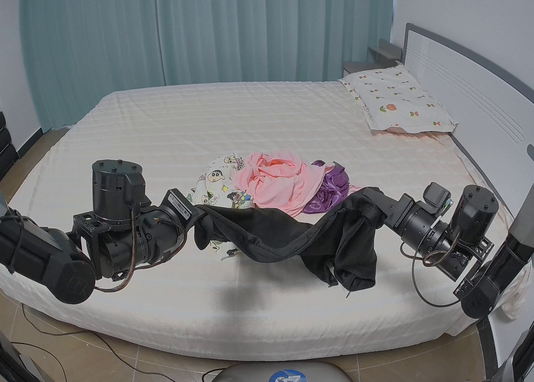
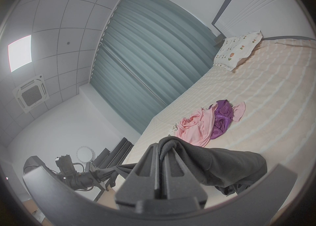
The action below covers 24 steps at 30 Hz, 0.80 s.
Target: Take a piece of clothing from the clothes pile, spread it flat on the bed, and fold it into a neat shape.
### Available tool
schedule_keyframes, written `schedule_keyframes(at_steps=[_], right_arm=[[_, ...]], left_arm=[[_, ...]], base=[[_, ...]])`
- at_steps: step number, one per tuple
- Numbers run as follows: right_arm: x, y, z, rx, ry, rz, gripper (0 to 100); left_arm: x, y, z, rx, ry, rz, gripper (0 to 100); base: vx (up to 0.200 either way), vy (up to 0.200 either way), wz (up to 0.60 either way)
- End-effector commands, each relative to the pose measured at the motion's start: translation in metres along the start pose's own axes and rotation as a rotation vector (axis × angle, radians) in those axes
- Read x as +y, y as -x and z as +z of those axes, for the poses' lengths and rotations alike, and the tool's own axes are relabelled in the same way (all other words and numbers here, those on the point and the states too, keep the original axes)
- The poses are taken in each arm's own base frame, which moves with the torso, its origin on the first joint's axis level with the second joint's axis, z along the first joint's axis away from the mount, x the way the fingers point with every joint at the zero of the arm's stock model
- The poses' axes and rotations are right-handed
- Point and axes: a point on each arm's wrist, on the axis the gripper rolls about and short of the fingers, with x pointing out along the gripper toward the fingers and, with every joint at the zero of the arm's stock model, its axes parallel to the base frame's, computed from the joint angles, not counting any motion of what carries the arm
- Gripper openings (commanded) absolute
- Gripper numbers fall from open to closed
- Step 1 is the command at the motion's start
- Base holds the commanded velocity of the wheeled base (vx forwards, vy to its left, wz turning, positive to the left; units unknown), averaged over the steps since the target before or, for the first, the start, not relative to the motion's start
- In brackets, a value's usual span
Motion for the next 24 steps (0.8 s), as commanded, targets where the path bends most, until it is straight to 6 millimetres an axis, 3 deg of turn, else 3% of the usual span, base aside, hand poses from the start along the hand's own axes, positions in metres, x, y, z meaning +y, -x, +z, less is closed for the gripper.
schedule_keyframes(at_steps=[1,9,21,24], right_arm=[[0.004,0.002,0.004,-0.021,0.003,0.021,0],[0.004,0.003,0.003,-0.016,0.003,0.020,0],[0.004,0.003,0.002,-0.017,0.004,0.017,0],[0.004,0.004,0.004,-0.022,0.005,0.018,0]], left_arm=[[0.001,0.000,0.000,0.002,0.002,0.002,0],[0.001,0.001,0.001,0.029,0.034,-0.015,0],[0.002,0.004,0.007,0.012,0.045,-0.018,0],[0.001,0.008,0.012,0.024,0.065,-0.041,0]], base=[[-0.200,0.000,0.00],[-0.200,0.000,0.00],[0.000,0.000,0.00],[0.000,0.200,0.00]])
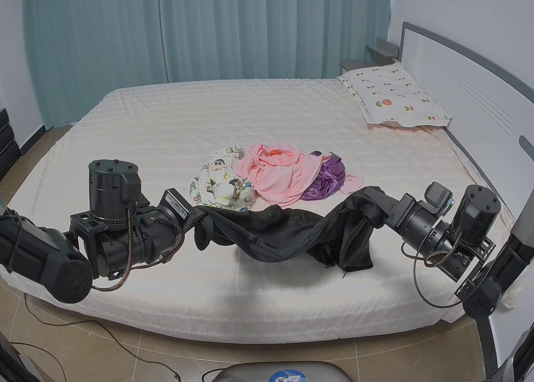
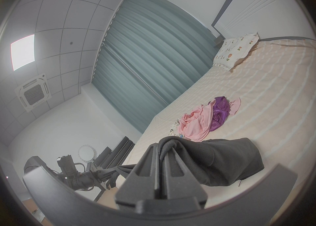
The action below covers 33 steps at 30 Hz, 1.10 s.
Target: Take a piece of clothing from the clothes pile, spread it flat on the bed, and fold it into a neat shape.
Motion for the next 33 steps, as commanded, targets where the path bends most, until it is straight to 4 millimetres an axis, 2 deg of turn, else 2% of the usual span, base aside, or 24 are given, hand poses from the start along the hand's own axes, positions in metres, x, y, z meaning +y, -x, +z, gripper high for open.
schedule_keyframes(at_steps=[1,5,13,17,20,28,29,33], right_arm=[[0.002,0.001,0.004,-0.021,0.003,0.015,0],[0.003,0.001,0.003,-0.019,0.005,0.015,0],[0.006,0.002,0.003,-0.020,0.006,0.026,0],[0.012,0.002,0.003,-0.021,0.010,0.047,0],[0.016,0.001,0.002,-0.020,0.054,0.065,0],[0.045,0.003,0.009,-0.060,0.123,0.170,0],[0.054,0.000,0.012,-0.077,0.128,0.206,0],[0.063,-0.012,0.007,-0.059,0.137,0.239,0]], left_arm=[[-0.003,0.009,0.008,0.009,0.029,-0.035,0],[-0.004,0.014,0.015,0.007,0.047,-0.054,0],[-0.005,0.016,0.016,-0.001,0.045,-0.060,0],[-0.008,0.024,0.029,-0.048,0.046,-0.079,0],[-0.008,0.026,0.031,-0.055,0.049,-0.081,0],[-0.010,0.028,0.034,-0.074,0.048,-0.089,0],[-0.012,0.032,0.036,-0.090,0.049,-0.099,0],[-0.017,0.042,0.043,-0.121,0.050,-0.127,0]], base=[[0.000,0.200,0.00],[0.000,0.200,0.00],[0.000,0.200,0.00],[0.000,0.200,0.00],[0.000,0.200,0.00],[0.000,0.200,0.00],[0.000,0.200,0.00],[0.000,0.200,0.00]])
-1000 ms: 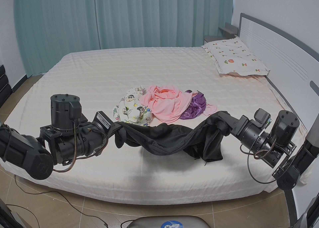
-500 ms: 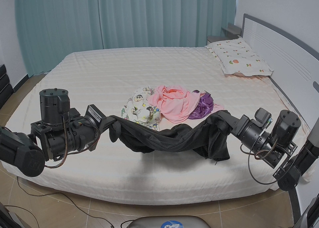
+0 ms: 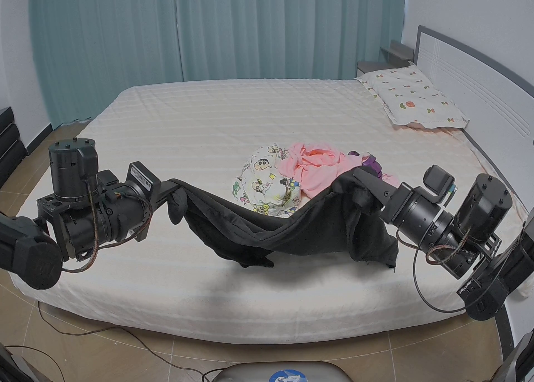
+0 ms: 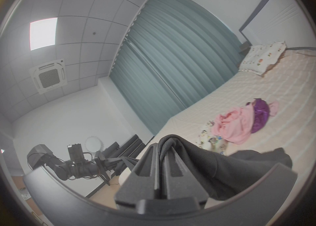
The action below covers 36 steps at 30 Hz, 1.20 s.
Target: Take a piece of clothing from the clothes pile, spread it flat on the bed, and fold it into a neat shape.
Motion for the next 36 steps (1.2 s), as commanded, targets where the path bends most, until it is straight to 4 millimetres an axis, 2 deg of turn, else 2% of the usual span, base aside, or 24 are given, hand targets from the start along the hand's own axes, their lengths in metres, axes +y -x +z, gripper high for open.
schedule_keyframes(at_steps=[1,5,7,9,12,19,25,36], right_arm=[[0.016,-0.016,0.001,-0.010,0.014,0.066,0],[0.034,-0.026,0.002,-0.026,0.006,0.140,0],[0.036,-0.027,0.000,-0.020,0.004,0.145,0],[0.044,-0.031,-0.018,0.028,-0.008,0.172,0],[0.046,-0.037,-0.015,0.005,-0.007,0.182,0],[0.043,-0.044,-0.003,-0.042,0.001,0.179,0],[0.041,-0.042,0.008,-0.076,0.009,0.170,0],[0.035,-0.040,0.010,-0.077,0.013,0.145,0]], left_arm=[[-0.009,0.013,0.009,-0.040,0.001,-0.041,0],[-0.009,0.013,0.009,-0.038,0.002,-0.040,0],[-0.009,0.013,0.008,-0.036,0.002,-0.041,0],[-0.008,0.011,0.007,-0.032,0.006,-0.040,0],[-0.011,0.012,0.010,-0.045,0.008,-0.049,0],[-0.015,0.019,0.016,-0.072,0.008,-0.069,0],[-0.016,0.022,0.022,-0.098,0.012,-0.072,0],[-0.014,0.022,0.021,-0.099,0.005,-0.063,0]], base=[[0.000,0.200,0.00],[0.000,0.200,0.00],[0.000,0.200,0.00],[0.000,0.200,0.00],[0.000,0.200,0.00],[0.000,0.200,0.00],[0.000,0.200,0.00],[0.000,0.200,0.00]])
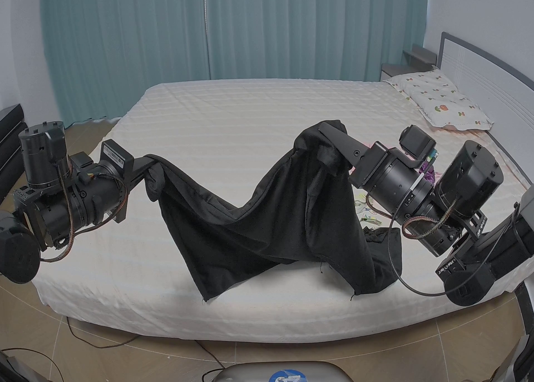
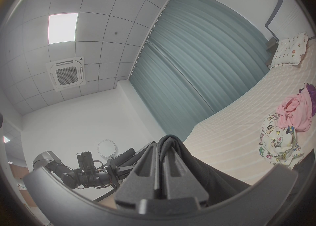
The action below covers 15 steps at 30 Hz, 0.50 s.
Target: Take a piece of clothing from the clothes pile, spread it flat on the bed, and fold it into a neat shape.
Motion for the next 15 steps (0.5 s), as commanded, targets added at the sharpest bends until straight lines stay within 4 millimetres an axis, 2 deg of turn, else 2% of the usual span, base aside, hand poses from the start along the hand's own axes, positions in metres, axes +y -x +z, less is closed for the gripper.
schedule_keyframes(at_steps=[1,15], right_arm=[[-0.001,0.001,0.001,-0.002,0.001,-0.003,0],[-0.012,0.003,-0.006,0.024,0.003,-0.040,0]], left_arm=[[0.000,-0.001,0.000,0.000,0.000,0.000,0],[0.003,-0.002,-0.004,0.015,0.000,0.012,0]], base=[[0.000,0.200,0.00],[0.000,0.200,0.00]])
